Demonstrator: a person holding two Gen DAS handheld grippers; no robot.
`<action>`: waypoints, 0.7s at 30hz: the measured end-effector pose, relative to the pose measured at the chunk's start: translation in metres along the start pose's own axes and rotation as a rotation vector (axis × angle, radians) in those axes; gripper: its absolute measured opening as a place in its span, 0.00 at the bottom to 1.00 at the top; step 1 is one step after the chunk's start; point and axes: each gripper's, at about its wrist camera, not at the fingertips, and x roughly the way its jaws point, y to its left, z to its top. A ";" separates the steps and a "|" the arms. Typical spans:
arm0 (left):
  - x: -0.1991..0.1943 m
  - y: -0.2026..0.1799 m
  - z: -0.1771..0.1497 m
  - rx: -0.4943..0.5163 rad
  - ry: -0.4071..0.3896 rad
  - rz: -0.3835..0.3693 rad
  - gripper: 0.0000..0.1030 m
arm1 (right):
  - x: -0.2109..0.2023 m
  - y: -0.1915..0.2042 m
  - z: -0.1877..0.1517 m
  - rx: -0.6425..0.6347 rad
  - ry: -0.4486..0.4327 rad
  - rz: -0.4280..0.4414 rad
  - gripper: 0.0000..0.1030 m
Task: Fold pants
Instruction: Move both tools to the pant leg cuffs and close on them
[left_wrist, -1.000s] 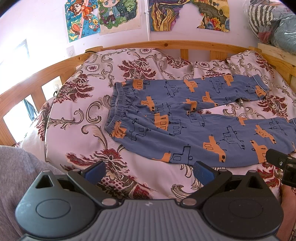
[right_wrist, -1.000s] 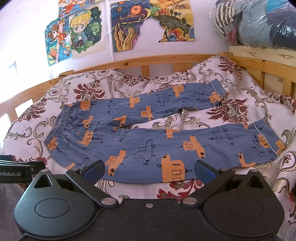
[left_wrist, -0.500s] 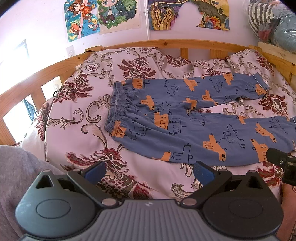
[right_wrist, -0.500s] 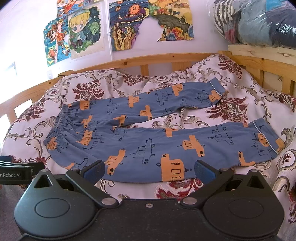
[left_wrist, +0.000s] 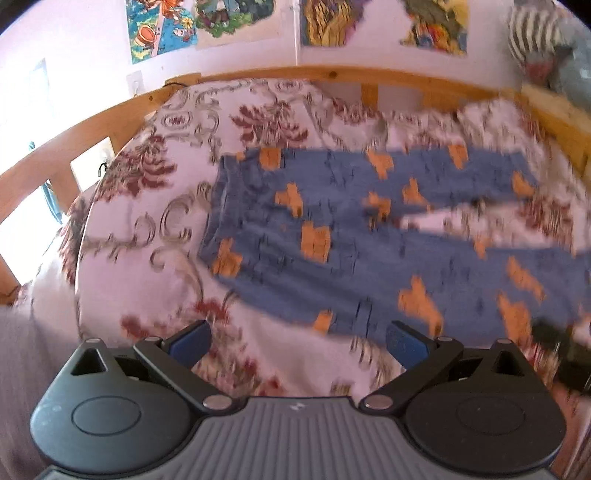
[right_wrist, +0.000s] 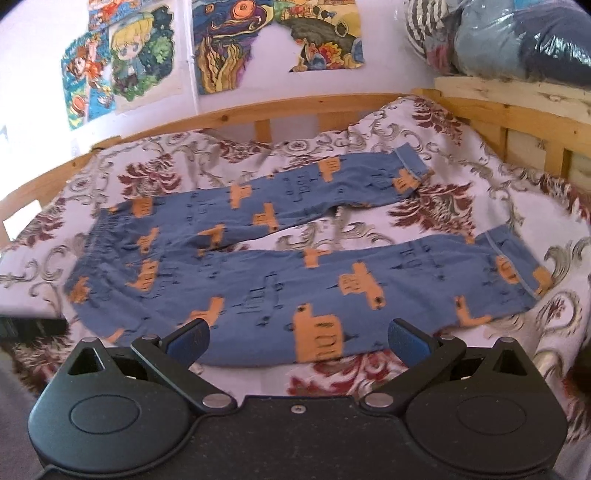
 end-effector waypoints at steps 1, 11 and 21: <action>0.004 0.002 0.010 0.012 -0.007 -0.009 1.00 | 0.005 -0.002 0.004 -0.018 0.012 -0.003 0.99; 0.100 0.057 0.120 0.181 -0.125 0.005 1.00 | 0.105 -0.005 0.067 -0.243 0.132 0.157 0.99; 0.226 0.097 0.181 0.444 -0.060 -0.134 1.00 | 0.259 0.039 0.165 -0.511 0.217 0.402 0.99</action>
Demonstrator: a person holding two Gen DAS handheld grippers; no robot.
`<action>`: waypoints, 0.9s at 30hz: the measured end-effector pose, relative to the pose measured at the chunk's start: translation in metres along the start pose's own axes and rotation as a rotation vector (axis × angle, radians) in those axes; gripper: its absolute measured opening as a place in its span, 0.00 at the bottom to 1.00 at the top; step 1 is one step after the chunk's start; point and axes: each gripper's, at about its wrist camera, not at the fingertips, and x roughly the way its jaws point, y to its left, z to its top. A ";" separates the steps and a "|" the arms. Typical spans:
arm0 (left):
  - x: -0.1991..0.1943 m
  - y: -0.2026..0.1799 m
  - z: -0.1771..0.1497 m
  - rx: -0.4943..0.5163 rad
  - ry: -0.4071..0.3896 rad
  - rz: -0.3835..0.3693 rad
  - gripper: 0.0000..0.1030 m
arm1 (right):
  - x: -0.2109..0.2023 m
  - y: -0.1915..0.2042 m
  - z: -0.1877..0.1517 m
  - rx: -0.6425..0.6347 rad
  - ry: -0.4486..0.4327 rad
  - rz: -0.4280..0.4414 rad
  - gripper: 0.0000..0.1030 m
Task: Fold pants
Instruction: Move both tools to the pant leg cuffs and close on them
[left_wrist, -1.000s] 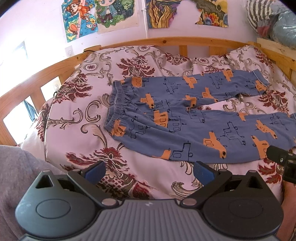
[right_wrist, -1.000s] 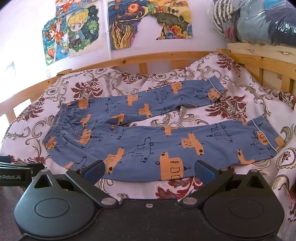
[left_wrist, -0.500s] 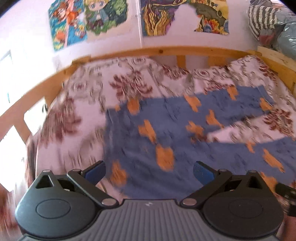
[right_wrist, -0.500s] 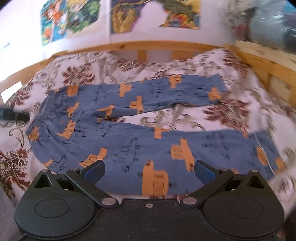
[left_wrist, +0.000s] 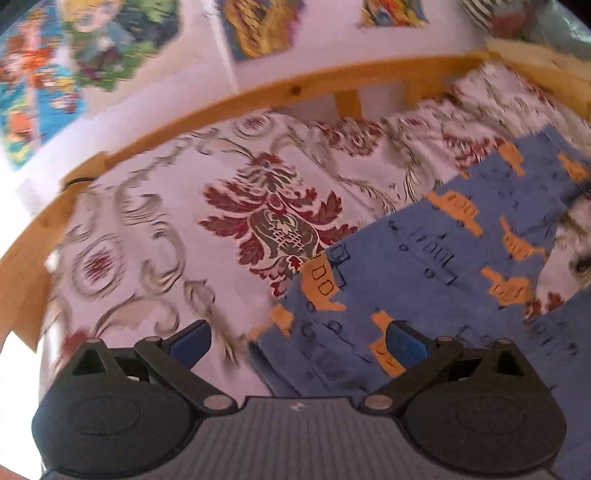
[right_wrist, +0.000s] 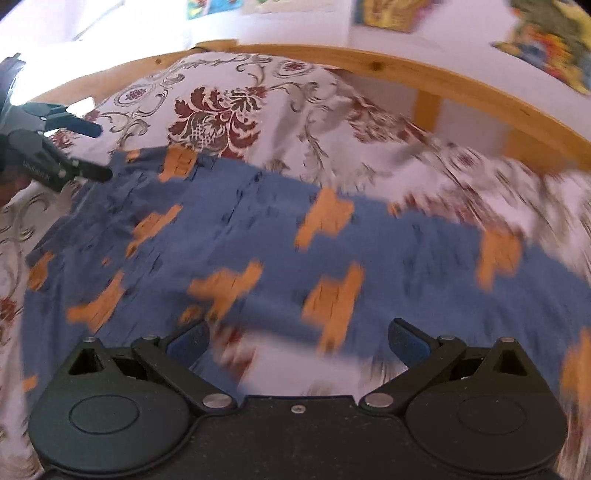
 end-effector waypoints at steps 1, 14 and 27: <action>0.008 0.005 0.003 0.017 0.010 -0.019 1.00 | 0.012 -0.006 0.015 -0.016 0.007 0.008 0.99; 0.063 0.046 0.040 0.089 0.162 -0.286 0.48 | 0.104 -0.060 0.110 -0.211 0.090 0.066 0.88; 0.076 0.045 0.043 0.031 0.237 -0.258 0.02 | 0.133 -0.080 0.118 -0.268 0.274 0.082 0.59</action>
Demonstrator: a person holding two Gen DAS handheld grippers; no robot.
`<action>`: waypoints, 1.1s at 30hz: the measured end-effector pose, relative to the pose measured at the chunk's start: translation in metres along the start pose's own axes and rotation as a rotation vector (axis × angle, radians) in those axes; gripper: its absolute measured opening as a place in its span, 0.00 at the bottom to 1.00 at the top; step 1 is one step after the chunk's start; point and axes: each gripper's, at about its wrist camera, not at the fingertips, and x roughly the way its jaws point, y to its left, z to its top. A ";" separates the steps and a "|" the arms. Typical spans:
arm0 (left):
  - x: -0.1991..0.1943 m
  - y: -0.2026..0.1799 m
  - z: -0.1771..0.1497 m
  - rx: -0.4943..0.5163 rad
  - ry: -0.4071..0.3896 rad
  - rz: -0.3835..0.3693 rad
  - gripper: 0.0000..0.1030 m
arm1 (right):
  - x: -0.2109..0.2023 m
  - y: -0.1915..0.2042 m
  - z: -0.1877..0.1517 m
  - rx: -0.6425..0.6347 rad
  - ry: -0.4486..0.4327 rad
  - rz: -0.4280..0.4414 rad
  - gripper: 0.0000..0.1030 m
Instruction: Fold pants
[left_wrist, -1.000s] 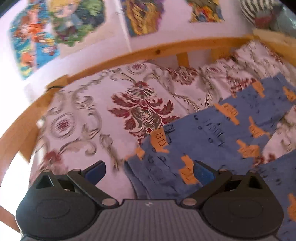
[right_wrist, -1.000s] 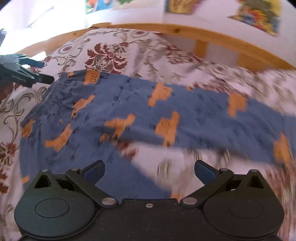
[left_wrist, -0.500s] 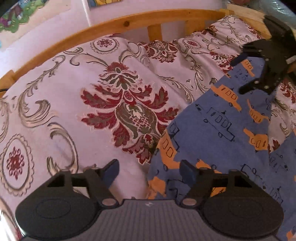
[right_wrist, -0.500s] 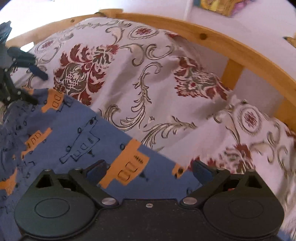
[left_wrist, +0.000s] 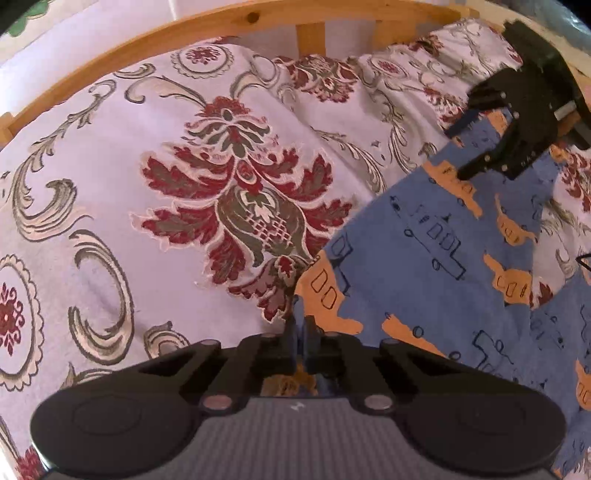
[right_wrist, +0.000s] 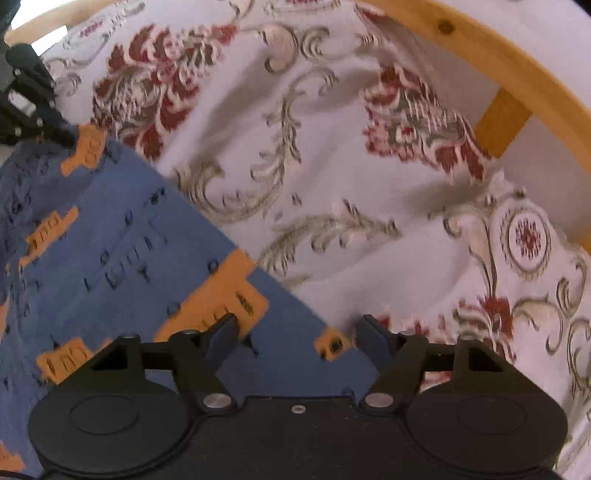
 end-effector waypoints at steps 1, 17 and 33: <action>-0.001 0.001 0.000 -0.010 -0.002 0.007 0.02 | 0.000 -0.001 -0.002 -0.002 0.006 -0.015 0.52; -0.077 -0.058 -0.044 0.219 -0.266 0.194 0.01 | -0.092 0.089 -0.062 -0.028 -0.251 -0.426 0.01; -0.109 -0.184 -0.187 0.891 -0.371 0.242 0.02 | -0.150 0.278 -0.205 -0.067 -0.278 -0.577 0.00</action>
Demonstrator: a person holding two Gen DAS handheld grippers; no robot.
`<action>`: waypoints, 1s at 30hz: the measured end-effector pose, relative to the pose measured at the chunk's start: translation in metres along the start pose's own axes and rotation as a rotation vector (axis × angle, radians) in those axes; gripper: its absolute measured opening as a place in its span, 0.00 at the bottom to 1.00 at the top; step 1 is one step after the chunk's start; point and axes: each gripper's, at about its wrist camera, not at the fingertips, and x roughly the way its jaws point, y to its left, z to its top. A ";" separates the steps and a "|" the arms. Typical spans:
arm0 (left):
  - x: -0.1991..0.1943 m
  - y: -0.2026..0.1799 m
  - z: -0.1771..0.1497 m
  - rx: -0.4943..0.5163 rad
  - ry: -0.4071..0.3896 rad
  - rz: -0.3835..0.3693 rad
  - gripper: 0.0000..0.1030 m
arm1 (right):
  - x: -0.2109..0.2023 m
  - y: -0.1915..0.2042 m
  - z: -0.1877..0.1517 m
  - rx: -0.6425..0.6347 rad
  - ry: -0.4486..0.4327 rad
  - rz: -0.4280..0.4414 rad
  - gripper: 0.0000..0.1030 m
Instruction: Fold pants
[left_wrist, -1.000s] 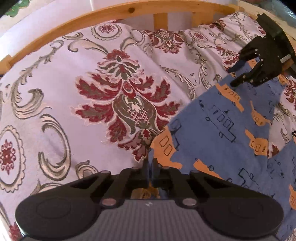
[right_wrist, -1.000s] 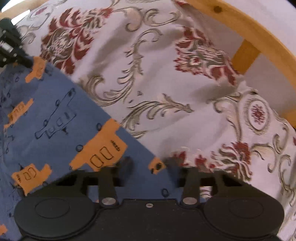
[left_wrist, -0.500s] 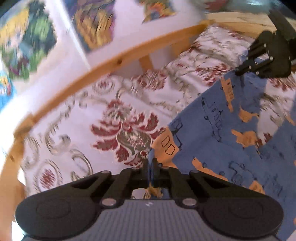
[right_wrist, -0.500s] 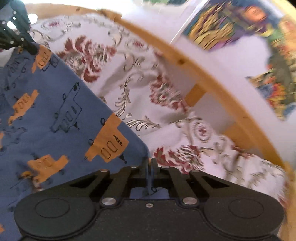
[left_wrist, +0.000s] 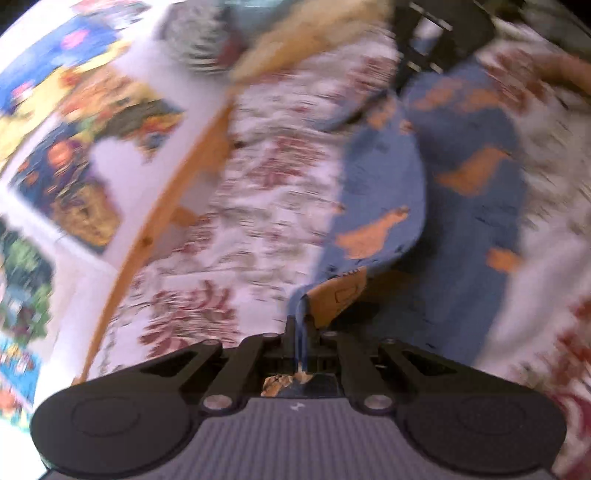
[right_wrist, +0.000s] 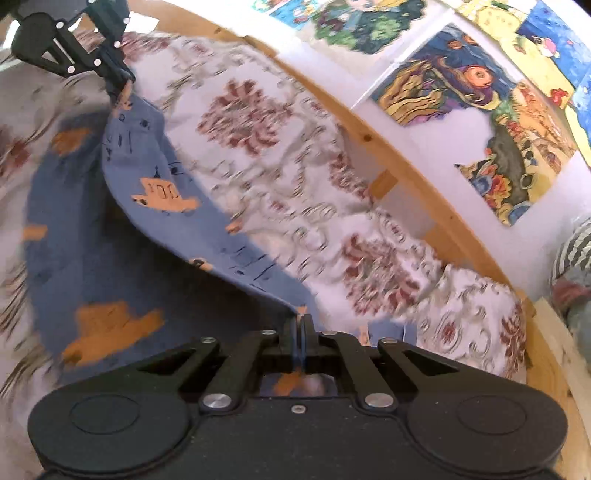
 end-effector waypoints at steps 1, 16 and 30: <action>0.002 -0.009 -0.002 0.032 0.010 -0.037 0.02 | -0.006 0.009 -0.005 -0.012 0.006 0.002 0.00; -0.003 -0.013 -0.017 0.031 0.096 -0.126 0.01 | -0.060 0.022 -0.021 0.030 -0.001 -0.014 0.00; 0.003 -0.029 -0.029 0.105 0.214 -0.285 0.18 | -0.051 0.068 -0.042 -0.037 0.140 0.132 0.13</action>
